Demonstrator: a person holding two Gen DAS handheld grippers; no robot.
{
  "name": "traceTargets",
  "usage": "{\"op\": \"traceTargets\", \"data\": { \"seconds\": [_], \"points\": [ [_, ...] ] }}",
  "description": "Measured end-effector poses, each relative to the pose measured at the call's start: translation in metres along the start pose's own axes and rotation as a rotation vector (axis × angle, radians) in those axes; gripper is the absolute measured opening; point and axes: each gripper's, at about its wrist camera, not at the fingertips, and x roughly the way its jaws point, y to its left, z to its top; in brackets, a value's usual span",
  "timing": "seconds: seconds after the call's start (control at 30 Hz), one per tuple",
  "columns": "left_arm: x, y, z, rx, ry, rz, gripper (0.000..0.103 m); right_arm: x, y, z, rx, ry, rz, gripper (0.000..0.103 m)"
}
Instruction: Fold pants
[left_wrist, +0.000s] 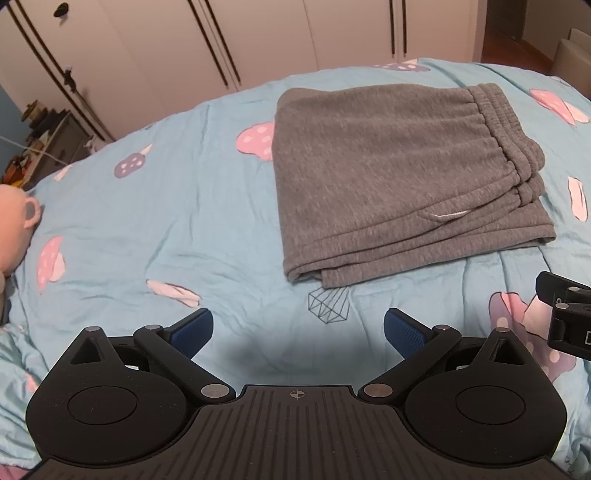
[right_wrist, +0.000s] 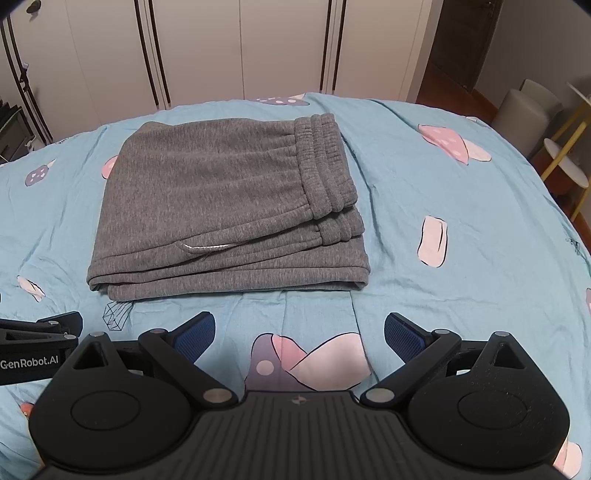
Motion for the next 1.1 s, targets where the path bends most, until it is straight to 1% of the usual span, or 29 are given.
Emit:
{"op": "traceTargets", "data": {
  "seconds": [1.1],
  "points": [
    [0.0023, -0.0031, -0.0037, 0.01, 0.002, 0.016, 0.102, -0.001, -0.0036, -0.0014, 0.001, -0.003, 0.007, 0.098]
  ]
}}
